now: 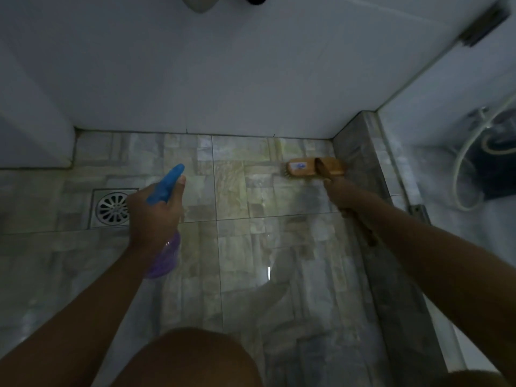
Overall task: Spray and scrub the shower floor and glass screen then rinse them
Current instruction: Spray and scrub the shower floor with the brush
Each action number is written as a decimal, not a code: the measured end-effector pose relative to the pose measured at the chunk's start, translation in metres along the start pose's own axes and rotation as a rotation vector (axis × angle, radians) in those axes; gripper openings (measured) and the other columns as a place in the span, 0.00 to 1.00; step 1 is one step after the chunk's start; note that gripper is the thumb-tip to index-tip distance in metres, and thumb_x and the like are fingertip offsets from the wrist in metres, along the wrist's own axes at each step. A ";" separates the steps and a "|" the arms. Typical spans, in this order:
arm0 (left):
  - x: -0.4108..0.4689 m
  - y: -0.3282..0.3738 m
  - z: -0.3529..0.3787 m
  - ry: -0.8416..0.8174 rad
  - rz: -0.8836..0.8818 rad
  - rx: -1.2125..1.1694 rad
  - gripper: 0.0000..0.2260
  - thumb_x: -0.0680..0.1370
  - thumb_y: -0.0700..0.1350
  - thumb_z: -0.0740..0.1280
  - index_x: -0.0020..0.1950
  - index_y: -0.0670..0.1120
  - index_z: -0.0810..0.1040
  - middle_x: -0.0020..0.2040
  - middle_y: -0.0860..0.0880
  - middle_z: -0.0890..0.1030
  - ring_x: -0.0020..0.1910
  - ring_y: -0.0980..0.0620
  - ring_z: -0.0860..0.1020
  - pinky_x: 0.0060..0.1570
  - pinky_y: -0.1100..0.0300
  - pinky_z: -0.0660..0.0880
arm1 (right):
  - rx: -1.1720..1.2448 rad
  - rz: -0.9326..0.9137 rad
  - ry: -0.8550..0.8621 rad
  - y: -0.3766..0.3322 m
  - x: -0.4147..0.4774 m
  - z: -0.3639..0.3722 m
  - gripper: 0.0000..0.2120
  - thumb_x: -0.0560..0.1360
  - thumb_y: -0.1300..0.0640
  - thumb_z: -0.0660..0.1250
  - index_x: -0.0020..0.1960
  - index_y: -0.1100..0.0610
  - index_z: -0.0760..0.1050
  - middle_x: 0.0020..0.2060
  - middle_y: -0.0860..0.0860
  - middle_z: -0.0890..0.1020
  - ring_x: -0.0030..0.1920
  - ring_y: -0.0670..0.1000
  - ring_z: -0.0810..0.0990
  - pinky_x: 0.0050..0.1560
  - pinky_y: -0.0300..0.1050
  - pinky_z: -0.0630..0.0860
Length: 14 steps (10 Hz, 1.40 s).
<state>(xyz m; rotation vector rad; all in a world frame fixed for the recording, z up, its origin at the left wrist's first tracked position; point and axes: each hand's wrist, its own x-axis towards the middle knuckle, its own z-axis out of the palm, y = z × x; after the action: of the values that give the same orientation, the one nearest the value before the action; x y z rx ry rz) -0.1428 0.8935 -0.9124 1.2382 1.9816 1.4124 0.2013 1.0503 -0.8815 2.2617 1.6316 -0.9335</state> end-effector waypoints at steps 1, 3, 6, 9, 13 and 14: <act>0.001 -0.002 0.005 0.003 0.020 0.035 0.23 0.80 0.48 0.70 0.29 0.38 0.71 0.24 0.41 0.71 0.21 0.52 0.66 0.23 0.59 0.62 | -0.071 -0.007 -0.013 -0.024 0.030 -0.012 0.20 0.85 0.57 0.51 0.74 0.64 0.65 0.67 0.63 0.75 0.59 0.60 0.77 0.62 0.50 0.72; -0.001 -0.002 0.007 -0.070 0.078 0.050 0.22 0.80 0.49 0.70 0.30 0.41 0.71 0.23 0.43 0.70 0.21 0.49 0.65 0.23 0.56 0.63 | 0.191 -0.079 0.017 -0.087 -0.003 0.021 0.20 0.84 0.51 0.51 0.68 0.61 0.69 0.49 0.60 0.78 0.34 0.54 0.74 0.36 0.48 0.77; -0.002 -0.002 0.011 -0.163 0.080 0.042 0.24 0.79 0.52 0.70 0.29 0.42 0.69 0.24 0.46 0.67 0.22 0.50 0.64 0.24 0.58 0.62 | 0.011 -0.023 -0.153 -0.008 -0.118 0.058 0.17 0.85 0.44 0.51 0.49 0.54 0.70 0.39 0.53 0.76 0.34 0.50 0.75 0.27 0.43 0.71; -0.009 0.001 0.001 -0.244 0.232 0.160 0.21 0.80 0.46 0.70 0.29 0.43 0.69 0.24 0.51 0.66 0.21 0.54 0.63 0.24 0.61 0.61 | 0.107 0.039 -0.047 -0.006 -0.109 0.093 0.24 0.83 0.41 0.53 0.60 0.60 0.74 0.49 0.58 0.80 0.42 0.57 0.80 0.36 0.52 0.80; -0.004 -0.020 -0.007 -0.425 0.066 0.252 0.25 0.81 0.52 0.68 0.29 0.39 0.71 0.24 0.42 0.71 0.22 0.51 0.68 0.26 0.57 0.65 | 0.123 0.022 -0.015 0.000 -0.105 0.102 0.23 0.83 0.42 0.53 0.58 0.61 0.74 0.46 0.58 0.80 0.40 0.56 0.80 0.38 0.53 0.82; -0.012 -0.028 -0.026 -0.413 0.130 0.329 0.26 0.80 0.52 0.69 0.26 0.41 0.67 0.22 0.44 0.68 0.20 0.51 0.66 0.26 0.59 0.62 | 0.107 0.014 -0.002 -0.003 -0.109 0.102 0.23 0.83 0.43 0.53 0.59 0.62 0.74 0.48 0.60 0.80 0.42 0.57 0.80 0.46 0.56 0.82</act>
<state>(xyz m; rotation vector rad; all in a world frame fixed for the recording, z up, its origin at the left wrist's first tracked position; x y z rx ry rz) -0.1679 0.8672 -0.9291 1.6715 1.9098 0.8082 0.1397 0.9151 -0.8964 2.3367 1.5994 -1.0429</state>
